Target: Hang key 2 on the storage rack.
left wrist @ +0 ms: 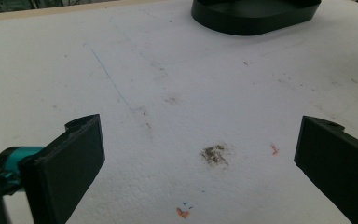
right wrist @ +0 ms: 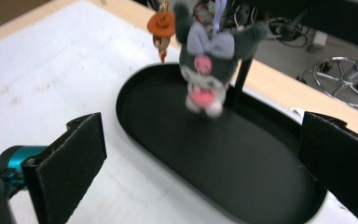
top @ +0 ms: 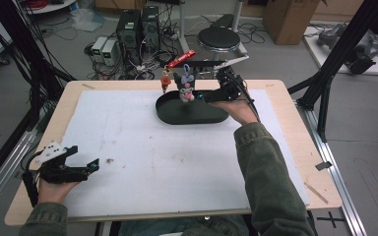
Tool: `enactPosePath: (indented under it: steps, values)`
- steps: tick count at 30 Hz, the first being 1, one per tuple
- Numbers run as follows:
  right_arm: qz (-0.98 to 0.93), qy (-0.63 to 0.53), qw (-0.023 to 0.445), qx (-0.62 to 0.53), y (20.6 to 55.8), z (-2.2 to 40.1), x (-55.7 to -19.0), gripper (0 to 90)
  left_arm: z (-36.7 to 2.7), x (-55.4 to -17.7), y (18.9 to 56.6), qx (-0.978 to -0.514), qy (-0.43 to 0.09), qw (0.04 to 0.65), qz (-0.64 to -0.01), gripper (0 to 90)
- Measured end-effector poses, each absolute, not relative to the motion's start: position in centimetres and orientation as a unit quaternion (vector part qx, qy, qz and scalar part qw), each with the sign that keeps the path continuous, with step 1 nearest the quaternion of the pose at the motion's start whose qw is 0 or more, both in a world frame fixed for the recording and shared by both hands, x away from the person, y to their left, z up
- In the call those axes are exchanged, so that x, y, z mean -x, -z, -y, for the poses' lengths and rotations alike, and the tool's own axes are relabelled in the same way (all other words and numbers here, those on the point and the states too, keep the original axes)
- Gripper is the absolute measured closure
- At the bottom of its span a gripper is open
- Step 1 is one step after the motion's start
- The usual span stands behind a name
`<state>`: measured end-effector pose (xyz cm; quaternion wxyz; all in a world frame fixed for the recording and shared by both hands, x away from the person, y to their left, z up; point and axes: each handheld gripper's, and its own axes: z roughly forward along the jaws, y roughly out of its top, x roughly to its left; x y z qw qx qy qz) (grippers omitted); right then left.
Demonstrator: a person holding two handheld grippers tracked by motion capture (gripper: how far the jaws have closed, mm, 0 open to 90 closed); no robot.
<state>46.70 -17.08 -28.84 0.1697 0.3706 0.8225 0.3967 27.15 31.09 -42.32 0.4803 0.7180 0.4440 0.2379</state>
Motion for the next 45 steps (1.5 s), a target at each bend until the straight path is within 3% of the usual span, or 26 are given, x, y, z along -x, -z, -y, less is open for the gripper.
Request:
enactPosePath:
  steps: [45]
  values:
    - [-0.771,-0.457,0.209,-0.391,35.6,27.0,-37.0,0.5,-30.8,-26.5,42.5,-0.727,-0.236,0.466,-0.445,2.0]
